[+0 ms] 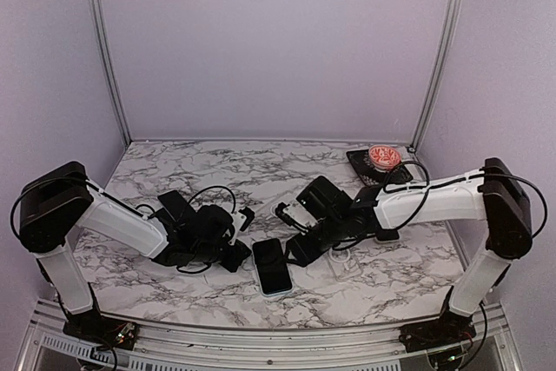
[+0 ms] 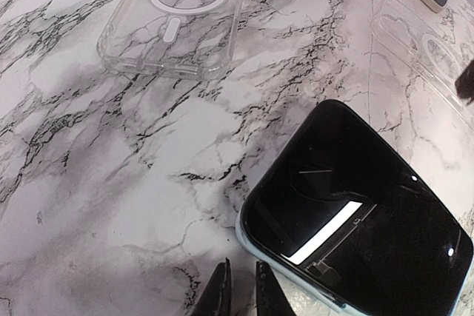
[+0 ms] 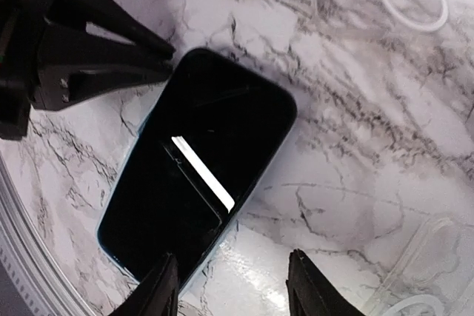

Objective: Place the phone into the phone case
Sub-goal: Press at the corner of the phone case at the center of the board.

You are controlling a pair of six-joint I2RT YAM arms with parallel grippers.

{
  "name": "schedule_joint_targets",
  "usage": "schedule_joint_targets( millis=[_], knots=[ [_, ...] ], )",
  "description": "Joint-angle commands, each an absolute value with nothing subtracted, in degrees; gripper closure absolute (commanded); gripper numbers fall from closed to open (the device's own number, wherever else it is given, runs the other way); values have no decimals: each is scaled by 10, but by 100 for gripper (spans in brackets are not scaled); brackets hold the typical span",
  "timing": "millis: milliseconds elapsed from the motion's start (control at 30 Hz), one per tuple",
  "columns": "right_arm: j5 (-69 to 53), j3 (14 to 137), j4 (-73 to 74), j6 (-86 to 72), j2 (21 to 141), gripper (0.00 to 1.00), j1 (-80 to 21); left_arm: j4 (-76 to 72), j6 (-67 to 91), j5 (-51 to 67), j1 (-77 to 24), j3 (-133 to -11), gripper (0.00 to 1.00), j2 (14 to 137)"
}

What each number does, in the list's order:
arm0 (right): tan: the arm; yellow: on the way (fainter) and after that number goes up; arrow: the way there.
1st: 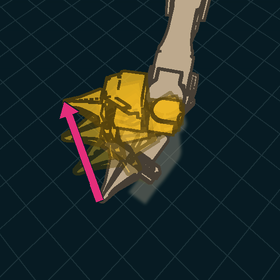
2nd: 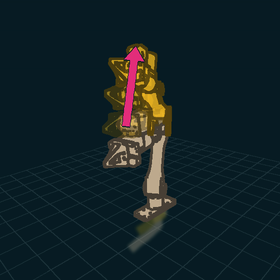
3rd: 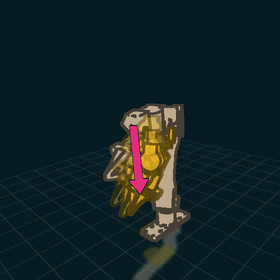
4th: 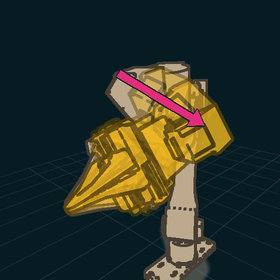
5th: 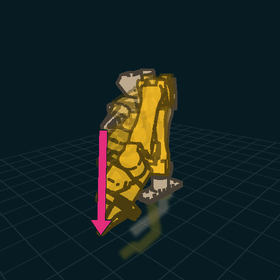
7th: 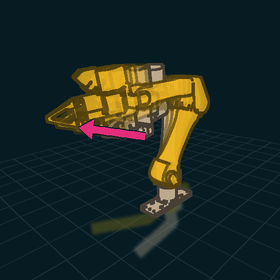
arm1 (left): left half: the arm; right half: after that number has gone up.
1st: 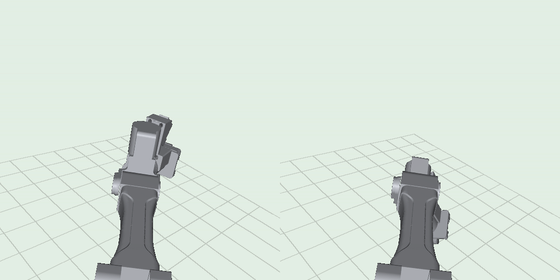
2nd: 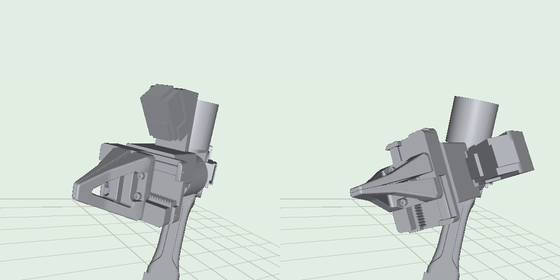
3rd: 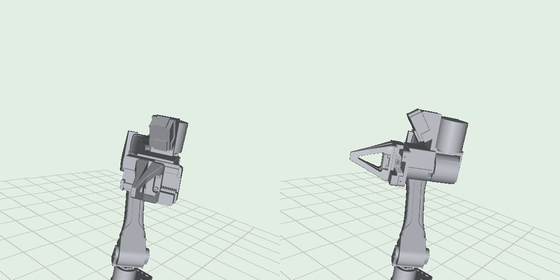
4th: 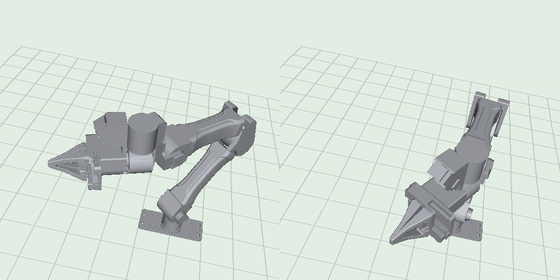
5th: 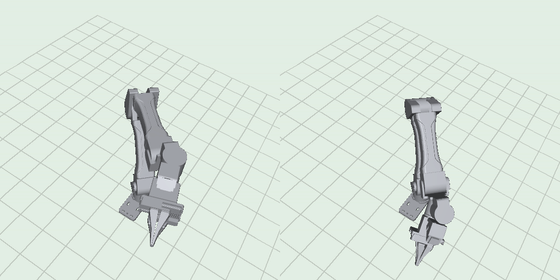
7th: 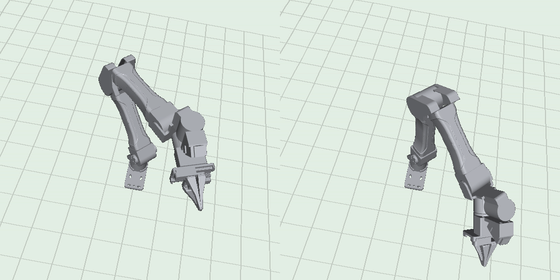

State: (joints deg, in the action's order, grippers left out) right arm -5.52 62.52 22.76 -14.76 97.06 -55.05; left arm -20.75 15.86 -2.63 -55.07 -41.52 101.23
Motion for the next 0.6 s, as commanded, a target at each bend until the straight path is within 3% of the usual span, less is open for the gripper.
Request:
schedule_joint_targets(
  millis=[0, 167, 567],
  knots=[
    [-156, 566, 208, -187, 972, 49, -559, -194, 159, -23, -549, -406, 89, 1015],
    [-184, 555, 177, -193, 995, 63, -572, -194, 160, -24, -549, -405, 89, 1014],
    [-96, 592, 244, -168, 993, 68, -575, -194, 159, -23, -549, -406, 89, 1012]
  ],
)
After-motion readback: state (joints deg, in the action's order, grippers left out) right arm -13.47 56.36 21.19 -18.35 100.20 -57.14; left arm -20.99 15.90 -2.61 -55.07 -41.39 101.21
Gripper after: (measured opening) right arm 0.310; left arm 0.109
